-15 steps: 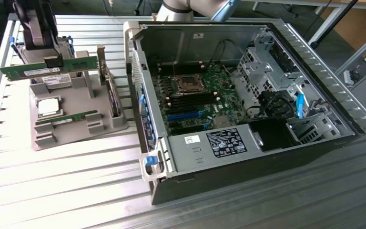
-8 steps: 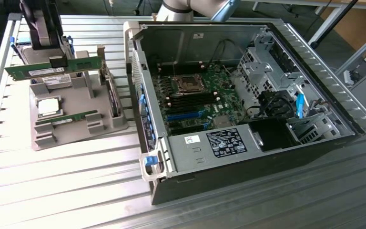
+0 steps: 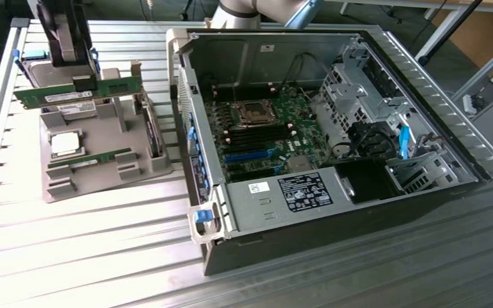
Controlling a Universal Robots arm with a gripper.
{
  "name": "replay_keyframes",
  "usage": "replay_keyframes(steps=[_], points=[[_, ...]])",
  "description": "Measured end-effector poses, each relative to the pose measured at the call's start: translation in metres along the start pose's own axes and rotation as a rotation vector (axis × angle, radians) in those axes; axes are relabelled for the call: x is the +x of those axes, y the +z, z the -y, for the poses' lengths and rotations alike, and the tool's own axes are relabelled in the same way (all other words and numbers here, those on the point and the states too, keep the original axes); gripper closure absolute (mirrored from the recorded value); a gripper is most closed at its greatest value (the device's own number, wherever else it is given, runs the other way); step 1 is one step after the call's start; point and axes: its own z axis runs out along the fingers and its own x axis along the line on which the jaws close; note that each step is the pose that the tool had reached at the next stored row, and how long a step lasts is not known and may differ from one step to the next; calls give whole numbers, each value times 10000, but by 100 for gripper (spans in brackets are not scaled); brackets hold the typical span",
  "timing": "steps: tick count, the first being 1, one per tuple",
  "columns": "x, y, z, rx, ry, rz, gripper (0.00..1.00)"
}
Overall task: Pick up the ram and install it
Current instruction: 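Pick up the ram and move it above insertion slot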
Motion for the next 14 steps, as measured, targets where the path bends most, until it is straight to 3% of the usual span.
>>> replay_keyframes(steps=[14], points=[[5, -1, 45, -4, 1, -35, 89]])
